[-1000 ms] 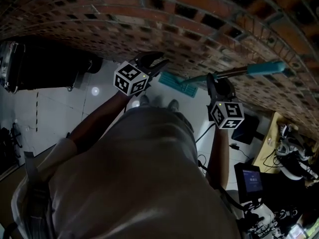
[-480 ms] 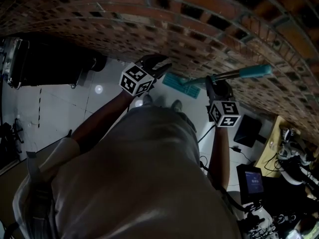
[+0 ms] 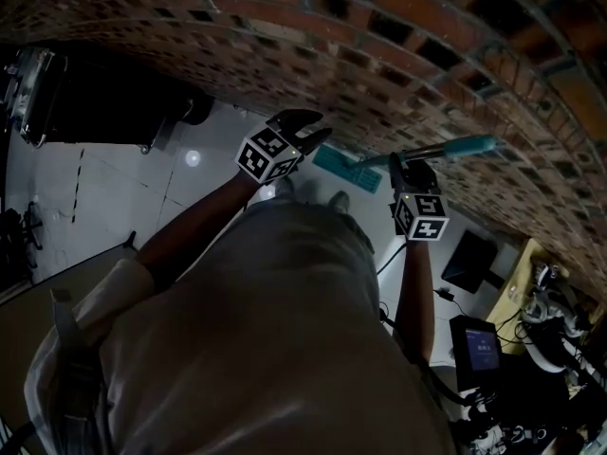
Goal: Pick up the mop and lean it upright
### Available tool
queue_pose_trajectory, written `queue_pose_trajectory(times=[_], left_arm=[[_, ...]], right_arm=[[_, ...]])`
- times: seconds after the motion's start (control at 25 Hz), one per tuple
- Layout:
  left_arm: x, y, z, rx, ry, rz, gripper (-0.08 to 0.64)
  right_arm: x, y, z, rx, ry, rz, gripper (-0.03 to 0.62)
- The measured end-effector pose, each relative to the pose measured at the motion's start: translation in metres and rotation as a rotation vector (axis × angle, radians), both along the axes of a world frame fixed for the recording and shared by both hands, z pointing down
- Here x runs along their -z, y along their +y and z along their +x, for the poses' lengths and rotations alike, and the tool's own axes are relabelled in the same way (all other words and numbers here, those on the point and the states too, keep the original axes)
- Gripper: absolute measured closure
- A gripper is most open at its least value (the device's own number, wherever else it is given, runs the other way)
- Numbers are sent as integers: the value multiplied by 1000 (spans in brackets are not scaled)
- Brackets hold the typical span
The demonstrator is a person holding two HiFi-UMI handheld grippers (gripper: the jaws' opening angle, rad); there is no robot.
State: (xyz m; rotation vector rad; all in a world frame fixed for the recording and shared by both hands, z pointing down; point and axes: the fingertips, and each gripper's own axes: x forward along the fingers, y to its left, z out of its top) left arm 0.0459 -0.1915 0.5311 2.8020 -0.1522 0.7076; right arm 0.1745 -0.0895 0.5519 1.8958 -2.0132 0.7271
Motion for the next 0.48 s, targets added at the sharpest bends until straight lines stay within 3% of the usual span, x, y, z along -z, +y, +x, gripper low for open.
queue_pose_trajectory(times=[0.48], left_arm=[[-17, 4, -11, 20, -35, -8, 396]], right_arm=[[-36, -17, -13, 81, 10, -56, 480]])
